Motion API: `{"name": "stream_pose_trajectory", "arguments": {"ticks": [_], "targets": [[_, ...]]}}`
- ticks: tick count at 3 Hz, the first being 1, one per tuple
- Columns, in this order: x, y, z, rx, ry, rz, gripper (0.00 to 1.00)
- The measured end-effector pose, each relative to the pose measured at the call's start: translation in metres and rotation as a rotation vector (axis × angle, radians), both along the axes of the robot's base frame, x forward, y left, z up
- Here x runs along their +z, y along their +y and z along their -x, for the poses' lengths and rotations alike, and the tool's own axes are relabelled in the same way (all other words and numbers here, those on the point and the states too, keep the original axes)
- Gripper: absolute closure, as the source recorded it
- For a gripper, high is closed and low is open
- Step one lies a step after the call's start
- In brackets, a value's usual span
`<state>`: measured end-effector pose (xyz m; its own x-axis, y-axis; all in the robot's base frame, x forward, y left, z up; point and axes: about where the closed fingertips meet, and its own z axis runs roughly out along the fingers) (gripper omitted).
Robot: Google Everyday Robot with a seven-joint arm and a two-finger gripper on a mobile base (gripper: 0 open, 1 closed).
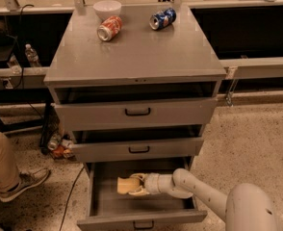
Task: Pick sponge from bottom drawer and place on counter
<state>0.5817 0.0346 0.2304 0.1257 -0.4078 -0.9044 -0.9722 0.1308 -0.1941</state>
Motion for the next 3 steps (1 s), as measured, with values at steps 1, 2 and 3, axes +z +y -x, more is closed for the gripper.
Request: {"name": "stream_pose_trajectory", "arguments": {"ticks": [1, 2, 3], "targets": [[0.018, -0.007, 0.004, -0.012, -0.039, -0.009, 1.00], [0.059, -0.028, 0.019, -0.055, -0.127, -0.025, 1.00], [0.111, -0.053, 0.034, -0.109, -0.258, -0.027, 1.00]]}}
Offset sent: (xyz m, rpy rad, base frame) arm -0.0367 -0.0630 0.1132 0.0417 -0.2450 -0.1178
